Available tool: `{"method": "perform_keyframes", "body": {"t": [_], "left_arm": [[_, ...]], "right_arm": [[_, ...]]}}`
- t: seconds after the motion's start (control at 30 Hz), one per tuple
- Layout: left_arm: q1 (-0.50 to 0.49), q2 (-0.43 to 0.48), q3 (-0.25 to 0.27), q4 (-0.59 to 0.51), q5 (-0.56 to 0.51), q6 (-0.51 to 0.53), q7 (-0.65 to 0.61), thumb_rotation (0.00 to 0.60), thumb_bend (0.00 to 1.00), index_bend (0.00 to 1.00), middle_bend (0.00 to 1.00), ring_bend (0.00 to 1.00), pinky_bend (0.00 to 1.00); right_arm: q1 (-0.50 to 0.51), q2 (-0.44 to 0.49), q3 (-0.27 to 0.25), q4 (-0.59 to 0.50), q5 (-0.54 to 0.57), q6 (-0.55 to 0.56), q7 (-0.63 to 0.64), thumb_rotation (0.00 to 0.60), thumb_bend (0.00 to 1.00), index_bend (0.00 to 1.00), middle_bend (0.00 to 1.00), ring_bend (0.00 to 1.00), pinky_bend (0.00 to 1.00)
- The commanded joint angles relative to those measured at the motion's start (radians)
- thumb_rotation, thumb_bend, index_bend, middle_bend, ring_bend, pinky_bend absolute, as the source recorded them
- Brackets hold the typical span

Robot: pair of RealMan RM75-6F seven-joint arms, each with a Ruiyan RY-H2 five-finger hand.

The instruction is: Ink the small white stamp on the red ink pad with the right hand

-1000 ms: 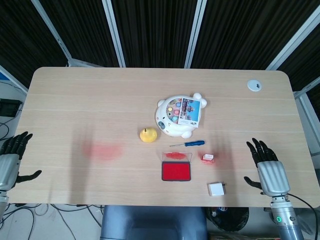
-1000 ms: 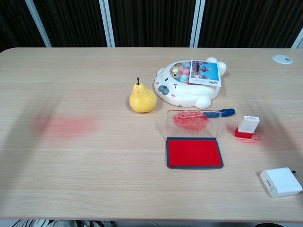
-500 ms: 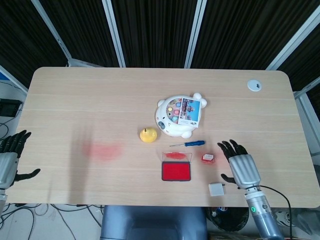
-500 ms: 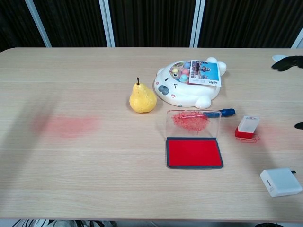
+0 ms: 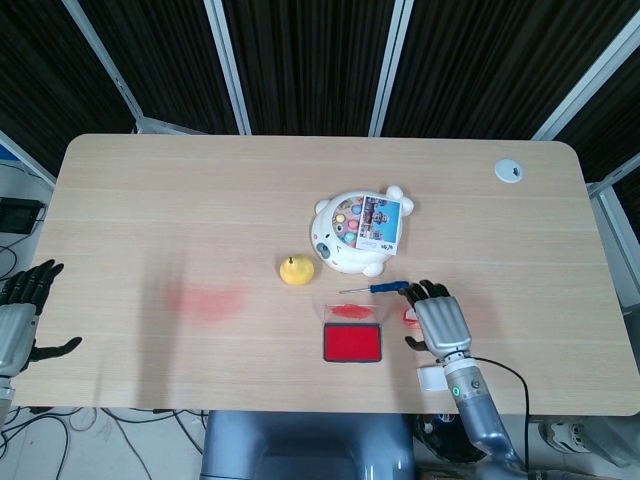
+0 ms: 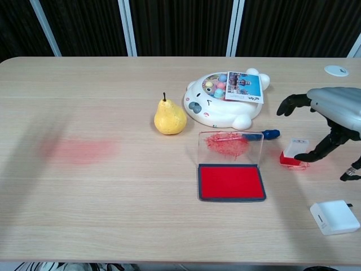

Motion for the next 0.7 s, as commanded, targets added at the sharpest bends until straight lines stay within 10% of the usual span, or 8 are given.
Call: {"method": "perform_keyframes", "body": {"t": [0.03,0.7], "left_arm": [[-0.001,0.001,0.000,0.000,-0.001,-0.002,-0.002,0.600,0.00,0.00,0.00,0.00,0.00],[-0.007,0.009,-0.001,-0.003,-0.011,-0.019,-0.022,0.600,0.00,0.00,0.00,0.00,0.00]], "right_arm": [[0.022,-0.031,0.025,0.024,0.053,-0.017,-0.012,0.600,0.27,0.31,0.29,0.21,0.25],[0.088,-0.103,0.055,0.130,0.244,-0.046,-0.052,0.600,0.36,0.44,0.37,0.25,0.25]]}}
